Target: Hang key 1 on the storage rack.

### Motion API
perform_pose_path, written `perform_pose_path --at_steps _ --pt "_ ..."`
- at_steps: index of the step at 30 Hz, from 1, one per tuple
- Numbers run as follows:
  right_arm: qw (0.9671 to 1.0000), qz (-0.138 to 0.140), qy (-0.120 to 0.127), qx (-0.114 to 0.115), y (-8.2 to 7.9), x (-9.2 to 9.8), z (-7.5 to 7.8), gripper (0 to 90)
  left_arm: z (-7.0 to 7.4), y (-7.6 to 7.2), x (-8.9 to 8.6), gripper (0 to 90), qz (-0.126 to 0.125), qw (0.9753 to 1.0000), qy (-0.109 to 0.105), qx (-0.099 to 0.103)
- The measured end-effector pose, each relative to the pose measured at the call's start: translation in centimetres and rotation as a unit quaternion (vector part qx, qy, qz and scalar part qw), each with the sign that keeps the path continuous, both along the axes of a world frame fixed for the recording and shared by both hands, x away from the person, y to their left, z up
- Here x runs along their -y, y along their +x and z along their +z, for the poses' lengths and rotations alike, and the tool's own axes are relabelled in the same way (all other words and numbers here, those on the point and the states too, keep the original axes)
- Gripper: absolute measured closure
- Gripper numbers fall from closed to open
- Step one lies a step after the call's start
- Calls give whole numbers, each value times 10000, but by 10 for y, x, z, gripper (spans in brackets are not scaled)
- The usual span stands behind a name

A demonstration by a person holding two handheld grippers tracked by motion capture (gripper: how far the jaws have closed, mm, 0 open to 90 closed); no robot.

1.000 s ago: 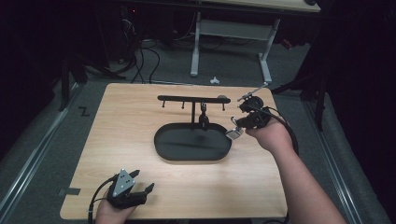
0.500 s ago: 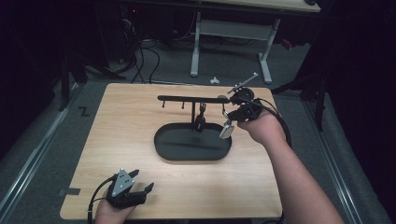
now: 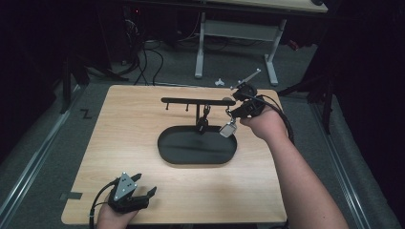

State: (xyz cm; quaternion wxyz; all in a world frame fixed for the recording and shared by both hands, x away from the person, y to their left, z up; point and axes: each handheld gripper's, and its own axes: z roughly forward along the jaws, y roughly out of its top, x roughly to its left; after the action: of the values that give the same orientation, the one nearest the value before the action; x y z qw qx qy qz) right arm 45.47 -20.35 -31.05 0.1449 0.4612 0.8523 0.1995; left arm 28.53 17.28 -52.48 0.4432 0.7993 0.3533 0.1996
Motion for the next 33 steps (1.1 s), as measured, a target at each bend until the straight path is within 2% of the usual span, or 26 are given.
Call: perform_pose_path --at_steps 4,10,15,20,28,33 --pt "9999 -98 85 -16 5 3 0 867 0 0 0 264 1 10000 4 -12" --pt "9999 -104 100 12 8 5 -2 865 0 0 0 264 3 10000 -3 -10" --pt "9997 -195 143 -16 10 5 -8 863 0 -1 0 264 2 10000 -4 -3" --pt "9994 -268 153 150 10 7 -13 849 0 -1 0 264 -2 10000 -8 -4" --pt "9987 -381 253 238 3 18 -16 811 0 0 0 264 -17 10000 -4 5" --pt "9976 -464 373 347 -8 31 -28 761 0 -1 2 264 -56 10000 -6 3"
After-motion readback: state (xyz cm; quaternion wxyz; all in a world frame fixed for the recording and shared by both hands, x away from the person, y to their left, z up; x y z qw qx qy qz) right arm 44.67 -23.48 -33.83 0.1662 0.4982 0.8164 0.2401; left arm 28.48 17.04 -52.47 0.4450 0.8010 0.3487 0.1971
